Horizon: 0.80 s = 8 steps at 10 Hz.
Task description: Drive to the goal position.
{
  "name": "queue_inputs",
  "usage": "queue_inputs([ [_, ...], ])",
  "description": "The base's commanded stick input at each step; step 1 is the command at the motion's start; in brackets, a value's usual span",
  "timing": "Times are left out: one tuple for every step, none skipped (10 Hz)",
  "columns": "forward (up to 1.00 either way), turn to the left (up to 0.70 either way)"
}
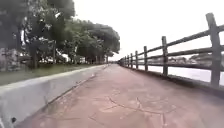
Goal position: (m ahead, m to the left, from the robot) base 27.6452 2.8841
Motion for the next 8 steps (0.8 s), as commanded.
queue_inputs([
  [1.00,0.00],
  [1.00,0.00],
  [1.00,0.00],
  [1.00,0.00],
  [1.00,0.00],
  [1.00,0.00],
  [1.00,0.00],
  [1.00,0.00],
])
